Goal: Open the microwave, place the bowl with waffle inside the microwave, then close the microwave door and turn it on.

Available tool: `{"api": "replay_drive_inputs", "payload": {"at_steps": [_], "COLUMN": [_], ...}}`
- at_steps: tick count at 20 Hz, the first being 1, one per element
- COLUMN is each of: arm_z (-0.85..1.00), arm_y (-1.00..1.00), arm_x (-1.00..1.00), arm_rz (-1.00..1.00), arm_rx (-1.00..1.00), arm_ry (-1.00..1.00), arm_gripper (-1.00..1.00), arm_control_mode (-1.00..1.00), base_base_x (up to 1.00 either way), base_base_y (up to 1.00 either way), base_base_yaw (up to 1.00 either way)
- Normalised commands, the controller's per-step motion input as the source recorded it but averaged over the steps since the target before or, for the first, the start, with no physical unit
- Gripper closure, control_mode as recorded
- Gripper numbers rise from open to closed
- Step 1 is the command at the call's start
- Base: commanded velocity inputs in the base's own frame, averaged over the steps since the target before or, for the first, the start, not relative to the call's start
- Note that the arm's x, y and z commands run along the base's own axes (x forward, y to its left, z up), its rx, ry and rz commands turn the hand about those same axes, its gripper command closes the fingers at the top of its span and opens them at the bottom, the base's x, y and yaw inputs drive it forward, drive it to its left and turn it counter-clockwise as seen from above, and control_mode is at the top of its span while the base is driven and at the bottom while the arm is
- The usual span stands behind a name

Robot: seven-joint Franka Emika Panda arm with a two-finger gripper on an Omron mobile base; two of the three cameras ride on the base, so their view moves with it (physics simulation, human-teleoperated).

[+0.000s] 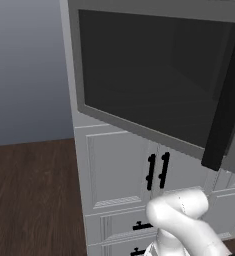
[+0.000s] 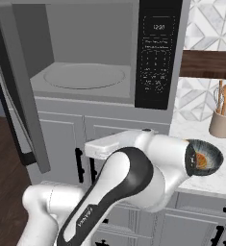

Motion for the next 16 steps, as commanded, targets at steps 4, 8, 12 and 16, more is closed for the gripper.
{"api": "replay_drive_inputs", "payload": {"at_steps": [4, 8, 12, 16], "arm_z": [-0.1, -0.14, -0.01, -0.11], "arm_y": [0.11, 0.44, 0.31, 0.57], "arm_x": [0.82, 0.37, 0.3, 0.36], "arm_rz": [0.3, 0.33, 0.38, 0.36], "arm_rx": [0.04, 0.0, 0.0, 0.0], "arm_ry": [0.05, 0.0, 0.0, 0.0], "arm_gripper": [-1.0, -1.0, -1.0, -1.0], "arm_control_mode": [-1.0, -1.0, -1.0, -1.0], "base_base_x": [0.0, 0.0, 0.0, 0.0], "base_base_y": [0.0, 0.0, 0.0, 0.0], "base_base_yaw": [0.0, 0.0, 0.0, 0.0]}}
